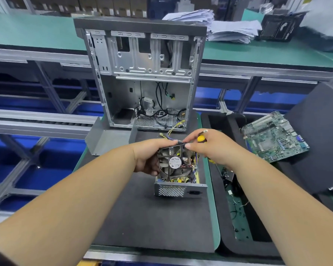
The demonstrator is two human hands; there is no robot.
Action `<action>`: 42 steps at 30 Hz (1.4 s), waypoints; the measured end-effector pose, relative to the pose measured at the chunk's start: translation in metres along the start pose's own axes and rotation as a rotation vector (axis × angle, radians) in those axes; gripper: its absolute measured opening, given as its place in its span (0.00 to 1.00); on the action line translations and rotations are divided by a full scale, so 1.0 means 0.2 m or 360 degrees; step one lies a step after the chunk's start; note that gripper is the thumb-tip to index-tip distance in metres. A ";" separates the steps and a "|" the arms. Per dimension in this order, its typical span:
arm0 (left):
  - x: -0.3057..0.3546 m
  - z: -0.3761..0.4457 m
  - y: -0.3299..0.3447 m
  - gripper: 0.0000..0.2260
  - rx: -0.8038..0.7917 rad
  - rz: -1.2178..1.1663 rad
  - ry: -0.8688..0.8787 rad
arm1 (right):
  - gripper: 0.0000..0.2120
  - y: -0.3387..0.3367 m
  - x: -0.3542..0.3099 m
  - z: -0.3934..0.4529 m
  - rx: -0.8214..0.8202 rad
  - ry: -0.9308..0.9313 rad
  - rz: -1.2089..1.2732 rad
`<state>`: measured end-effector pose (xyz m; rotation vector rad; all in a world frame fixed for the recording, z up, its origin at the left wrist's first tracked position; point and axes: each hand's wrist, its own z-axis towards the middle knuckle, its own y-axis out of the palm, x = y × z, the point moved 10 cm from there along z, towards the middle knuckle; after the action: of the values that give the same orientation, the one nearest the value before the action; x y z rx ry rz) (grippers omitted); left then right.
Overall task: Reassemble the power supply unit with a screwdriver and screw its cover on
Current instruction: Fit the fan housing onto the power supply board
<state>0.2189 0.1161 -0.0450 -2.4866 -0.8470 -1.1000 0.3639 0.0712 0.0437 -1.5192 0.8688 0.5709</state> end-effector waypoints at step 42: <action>-0.11 -0.01 -0.05 0.14 0.0271 0.1146 0.0685 | 0.10 0.37 0.29 -0.04 -0.0388 0.0088 -0.0752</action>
<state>0.2001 0.1133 -0.0605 -2.0160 0.0833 -1.1453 0.3390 0.0524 -0.0459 -1.8938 0.4628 0.2929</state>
